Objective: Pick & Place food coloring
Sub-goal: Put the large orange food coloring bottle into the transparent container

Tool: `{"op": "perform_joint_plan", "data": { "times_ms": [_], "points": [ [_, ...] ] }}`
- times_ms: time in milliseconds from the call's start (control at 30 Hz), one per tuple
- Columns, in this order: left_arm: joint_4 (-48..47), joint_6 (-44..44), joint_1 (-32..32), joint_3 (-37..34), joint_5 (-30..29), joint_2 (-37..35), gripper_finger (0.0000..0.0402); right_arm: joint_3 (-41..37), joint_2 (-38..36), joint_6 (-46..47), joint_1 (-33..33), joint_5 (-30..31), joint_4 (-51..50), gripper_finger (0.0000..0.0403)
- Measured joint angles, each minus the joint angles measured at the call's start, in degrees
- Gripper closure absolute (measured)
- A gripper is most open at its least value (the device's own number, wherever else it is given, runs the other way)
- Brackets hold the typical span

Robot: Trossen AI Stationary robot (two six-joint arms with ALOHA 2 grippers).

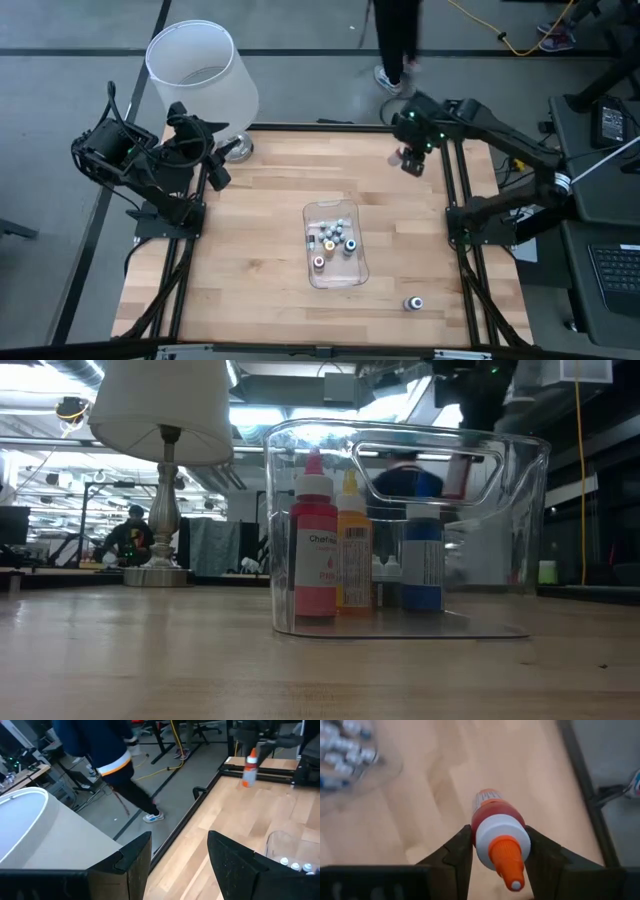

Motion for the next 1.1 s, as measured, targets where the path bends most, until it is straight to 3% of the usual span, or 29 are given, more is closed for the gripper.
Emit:
{"op": "perform_joint_plan", "data": {
  "times_ms": [133, 267, 400, 567, 800, 1100],
  "points": [
    [0.0, 0.0, 0.0, 0.0, 0.0, 0.0, 0.0215, 0.0, -0.1, 4.0, 6.3, 0.1, -2.2, 0.0256],
    [0.0, 1.8, 0.0, 0.0, 1.0, 0.0, 0.0215, 3.8, 0.6, 9.8, 16.6, 1.1, -2.0, 0.0255],
    [0.0, 3.4, 0.0, 0.0, 3.1, 0.0, 0.0215, 12.5, 4.7, 15.7, 28.5, 3.9, -2.7, 0.0255],
    [0.0, 3.5, 0.0, 0.0, 4.2, 0.0, 0.0215, 27.3, 15.2, 19.8, 39.8, 8.4, -8.6, 0.0254],
    [0.0, 5.8, 0.0, 0.0, 6.4, 0.0, 0.0215, 41.5, 25.7, 20.5, 47.4, 9.9, -13.0, 0.0254],
    [0.0, 6.5, 0.0, 0.0, 9.2, 0.0, 0.0215, 39.2, 33.1, 18.8, 52.0, 4.5, -7.7, 0.0254]
  ]
}}
